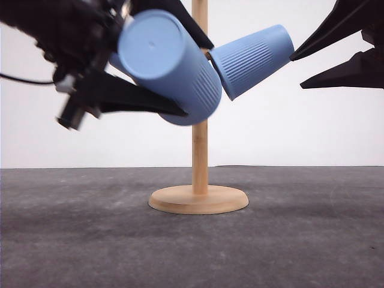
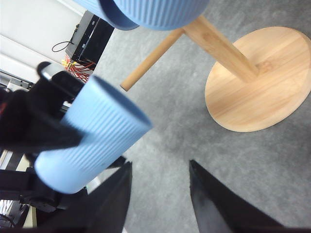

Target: Place three cups

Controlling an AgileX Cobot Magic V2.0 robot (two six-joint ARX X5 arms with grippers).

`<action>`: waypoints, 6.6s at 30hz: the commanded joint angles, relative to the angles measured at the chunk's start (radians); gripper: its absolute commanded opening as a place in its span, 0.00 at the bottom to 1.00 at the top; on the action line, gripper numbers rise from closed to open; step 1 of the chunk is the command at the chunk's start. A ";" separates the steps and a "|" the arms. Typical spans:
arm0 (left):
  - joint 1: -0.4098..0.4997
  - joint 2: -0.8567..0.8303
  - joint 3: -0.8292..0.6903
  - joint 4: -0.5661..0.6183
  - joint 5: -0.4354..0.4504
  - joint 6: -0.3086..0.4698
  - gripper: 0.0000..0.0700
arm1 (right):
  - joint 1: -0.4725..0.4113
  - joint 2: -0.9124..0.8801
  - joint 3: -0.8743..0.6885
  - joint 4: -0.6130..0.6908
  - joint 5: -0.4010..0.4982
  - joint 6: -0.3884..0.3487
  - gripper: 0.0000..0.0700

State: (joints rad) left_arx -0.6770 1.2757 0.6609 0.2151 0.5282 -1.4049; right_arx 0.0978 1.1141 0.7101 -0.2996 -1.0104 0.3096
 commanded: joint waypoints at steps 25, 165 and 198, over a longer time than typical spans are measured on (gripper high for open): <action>0.086 0.264 0.021 0.450 0.003 -0.230 0.81 | 0.003 0.008 0.018 0.006 0.016 -0.029 0.34; 0.530 -0.850 -0.317 -0.404 -0.361 1.410 0.00 | 0.155 0.008 0.018 -0.033 0.880 -0.412 0.02; 0.644 -1.271 -0.648 -0.378 -0.454 1.412 0.00 | 0.155 0.008 0.018 -0.033 0.881 -0.415 0.02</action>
State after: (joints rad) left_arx -0.0311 0.0055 0.0265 -0.1753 0.0746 0.0010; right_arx 0.2493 1.1141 0.7120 -0.3393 -0.1290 -0.0980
